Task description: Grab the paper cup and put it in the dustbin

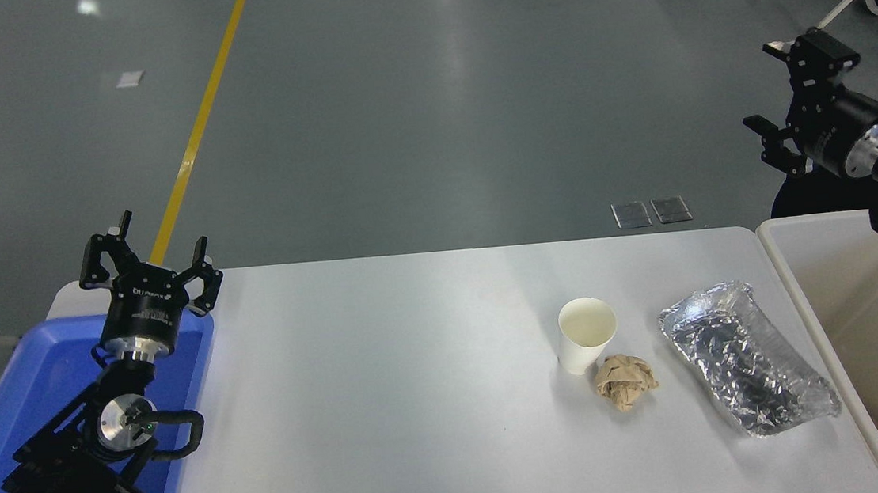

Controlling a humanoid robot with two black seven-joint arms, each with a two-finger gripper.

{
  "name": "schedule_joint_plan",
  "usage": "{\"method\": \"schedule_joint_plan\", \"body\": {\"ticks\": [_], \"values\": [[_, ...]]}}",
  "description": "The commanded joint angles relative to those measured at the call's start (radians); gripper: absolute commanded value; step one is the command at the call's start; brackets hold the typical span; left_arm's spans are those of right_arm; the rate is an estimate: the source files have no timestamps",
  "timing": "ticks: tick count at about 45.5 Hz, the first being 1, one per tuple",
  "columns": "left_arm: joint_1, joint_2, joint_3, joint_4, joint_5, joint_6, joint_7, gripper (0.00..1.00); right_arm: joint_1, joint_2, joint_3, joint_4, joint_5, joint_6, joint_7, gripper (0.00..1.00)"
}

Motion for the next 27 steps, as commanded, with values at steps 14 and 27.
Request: {"method": "schedule_joint_plan", "body": {"ticks": [14, 27], "values": [[0.0, 0.001, 0.002, 0.001, 0.0, 0.0, 0.0, 0.98, 0.39, 0.152, -0.795, 0.017, 0.032, 0.049, -0.099, 1.0], [0.0, 0.0, 0.0, 0.001, 0.0, 0.0, 0.0, 0.98, 0.58, 0.267, -1.096, 0.138, 0.018, 0.07, -0.098, 1.0]]}}
